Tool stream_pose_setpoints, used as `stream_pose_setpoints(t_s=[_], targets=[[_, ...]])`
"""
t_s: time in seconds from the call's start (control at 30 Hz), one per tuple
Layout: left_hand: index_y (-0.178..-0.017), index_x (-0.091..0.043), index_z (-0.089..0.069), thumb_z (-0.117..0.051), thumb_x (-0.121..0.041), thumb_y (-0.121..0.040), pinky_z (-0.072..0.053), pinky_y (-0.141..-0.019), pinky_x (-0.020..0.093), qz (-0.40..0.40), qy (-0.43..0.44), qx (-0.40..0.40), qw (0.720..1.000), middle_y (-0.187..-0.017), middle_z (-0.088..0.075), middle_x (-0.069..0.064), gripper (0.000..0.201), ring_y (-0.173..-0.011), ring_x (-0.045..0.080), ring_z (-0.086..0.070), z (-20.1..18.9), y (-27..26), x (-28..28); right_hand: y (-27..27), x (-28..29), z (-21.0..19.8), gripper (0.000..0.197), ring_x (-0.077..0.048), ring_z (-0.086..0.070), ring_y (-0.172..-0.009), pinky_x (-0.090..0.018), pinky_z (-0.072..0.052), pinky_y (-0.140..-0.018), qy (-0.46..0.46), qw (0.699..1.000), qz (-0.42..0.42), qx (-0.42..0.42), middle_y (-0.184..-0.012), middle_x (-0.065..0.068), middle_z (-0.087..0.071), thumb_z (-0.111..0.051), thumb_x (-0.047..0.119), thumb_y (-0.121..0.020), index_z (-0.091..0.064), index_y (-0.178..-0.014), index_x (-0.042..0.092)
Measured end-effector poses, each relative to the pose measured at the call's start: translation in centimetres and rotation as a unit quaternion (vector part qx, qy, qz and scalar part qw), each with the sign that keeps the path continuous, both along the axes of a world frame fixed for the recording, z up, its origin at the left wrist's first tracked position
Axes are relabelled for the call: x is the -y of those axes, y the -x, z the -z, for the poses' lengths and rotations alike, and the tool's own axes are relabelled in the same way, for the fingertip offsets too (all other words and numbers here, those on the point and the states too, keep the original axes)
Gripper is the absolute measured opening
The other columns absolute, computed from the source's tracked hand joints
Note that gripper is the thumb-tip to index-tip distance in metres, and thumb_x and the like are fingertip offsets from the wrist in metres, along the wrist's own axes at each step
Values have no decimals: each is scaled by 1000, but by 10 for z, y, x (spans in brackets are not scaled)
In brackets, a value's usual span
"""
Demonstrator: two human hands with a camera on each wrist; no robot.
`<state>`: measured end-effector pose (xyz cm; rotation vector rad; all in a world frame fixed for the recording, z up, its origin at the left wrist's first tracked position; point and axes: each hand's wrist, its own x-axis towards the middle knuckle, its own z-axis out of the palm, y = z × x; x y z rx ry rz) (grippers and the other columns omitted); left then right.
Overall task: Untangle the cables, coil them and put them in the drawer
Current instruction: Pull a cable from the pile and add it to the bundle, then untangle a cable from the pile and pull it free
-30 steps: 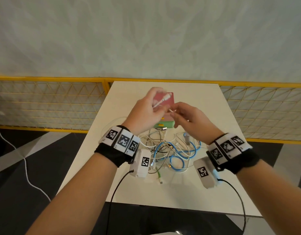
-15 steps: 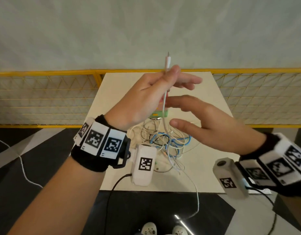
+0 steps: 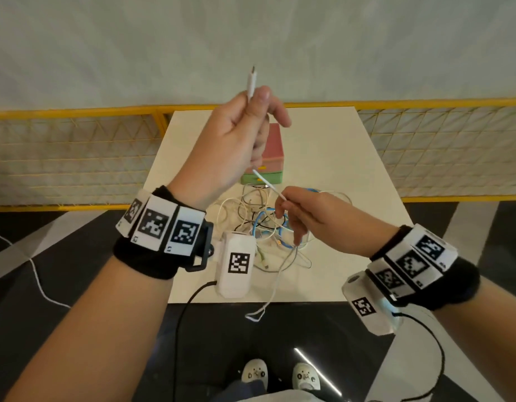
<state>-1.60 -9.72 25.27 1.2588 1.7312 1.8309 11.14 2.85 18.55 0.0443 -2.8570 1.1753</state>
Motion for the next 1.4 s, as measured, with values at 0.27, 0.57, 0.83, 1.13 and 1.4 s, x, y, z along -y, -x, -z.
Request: stream_pose_setpoints(t_s=[0.27,0.57,0.83,1.13,1.4], targets=[[-82,-14,-52,-23,-23,-108,-19,-41,19,-37,-77,2,996,-50,-25,-13,40,-38,7,-18,-10,-1,14,8,-3,57,27,-23,-61,-75,-32,-45,-70,-8,987,53,153,-78,0,-61,-29,21,-102,-52,-90,14],[-90,-5,-60,-30,-23,-108,-25,-43,23,-40,64,16,997,-56,-32,-3,39,-45,11,-27,29,1,22,6,-6,108,43,-15,-60,-109,-24,-45,-92,35,940,-57,334,-117,4,-60,-68,11,-84,-54,-124,14],[-124,-3,-56,-35,-11,-106,-37,-53,16,-49,202,51,977,-62,-45,-1,29,-49,4,-40,85,0,12,34,-31,176,33,-28,-53,-116,-32,-40,-98,-105,927,164,321,-130,-13,-51,-54,10,-89,-58,-121,15],[-69,-4,-64,-37,-31,-106,-37,-52,21,-55,171,139,974,-55,-45,1,53,-50,11,-44,97,18,2,54,-33,189,24,-26,-65,-94,-33,-52,-83,-18,912,296,285,-100,-13,-71,-54,16,-88,-71,-98,2],[-115,-9,-65,-37,-27,-106,-27,-40,15,-106,165,129,972,-52,-36,-8,35,-38,1,-31,113,40,-5,51,-44,147,54,-28,-64,-77,-40,-56,-78,194,901,345,176,-76,-8,-64,-65,-6,-77,-44,-126,1]])
